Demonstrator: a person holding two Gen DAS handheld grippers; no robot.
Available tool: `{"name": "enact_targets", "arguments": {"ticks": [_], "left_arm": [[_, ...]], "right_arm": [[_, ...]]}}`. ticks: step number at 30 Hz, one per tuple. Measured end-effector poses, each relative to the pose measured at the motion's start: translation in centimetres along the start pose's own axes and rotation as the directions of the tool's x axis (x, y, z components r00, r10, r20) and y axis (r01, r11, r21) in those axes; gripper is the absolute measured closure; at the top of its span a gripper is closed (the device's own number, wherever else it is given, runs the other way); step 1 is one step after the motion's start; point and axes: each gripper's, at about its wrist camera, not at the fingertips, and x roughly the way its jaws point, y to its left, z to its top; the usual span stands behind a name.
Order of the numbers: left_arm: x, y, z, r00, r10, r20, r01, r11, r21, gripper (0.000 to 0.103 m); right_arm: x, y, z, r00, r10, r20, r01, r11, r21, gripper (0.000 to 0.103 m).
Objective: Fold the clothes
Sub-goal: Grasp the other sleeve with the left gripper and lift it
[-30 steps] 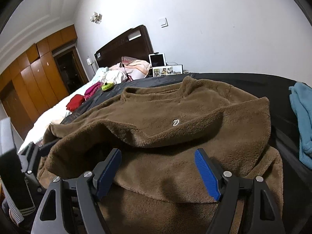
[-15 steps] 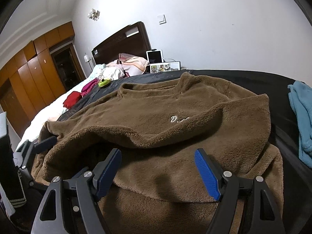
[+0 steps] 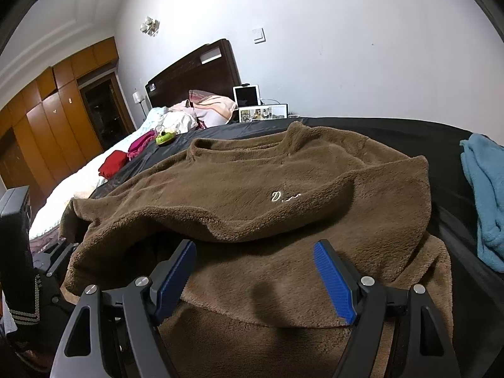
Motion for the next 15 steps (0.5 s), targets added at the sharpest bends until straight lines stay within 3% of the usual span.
{"name": "enact_targets", "arguments": {"ticks": [1,3,11,15], "left_arm": [[0.05,0.06,0.03,1.0,-0.011,-0.004,0.011,1.0,-0.005,0.018],[0.28,0.15,0.07,1.0,-0.027,-0.014,0.027,1.0,-0.012,0.041],[-0.15,0.24,0.31,1.0,-0.021,0.009,0.021,1.0,-0.009,0.074],[-0.47,0.5,0.47,1.0,0.001,0.026,-0.001,1.0,-0.009,0.084]], "right_arm": [[0.01,0.0,0.0,1.0,-0.001,0.0,0.001,1.0,0.0,0.024],[-0.06,0.0,0.02,1.0,-0.005,0.003,0.005,1.0,-0.001,0.024],[-0.27,-0.14,0.05,1.0,-0.019,0.017,0.019,1.0,0.002,0.024],[-0.31,-0.24,0.05,1.0,-0.024,0.02,0.024,1.0,0.009,0.024]]}}
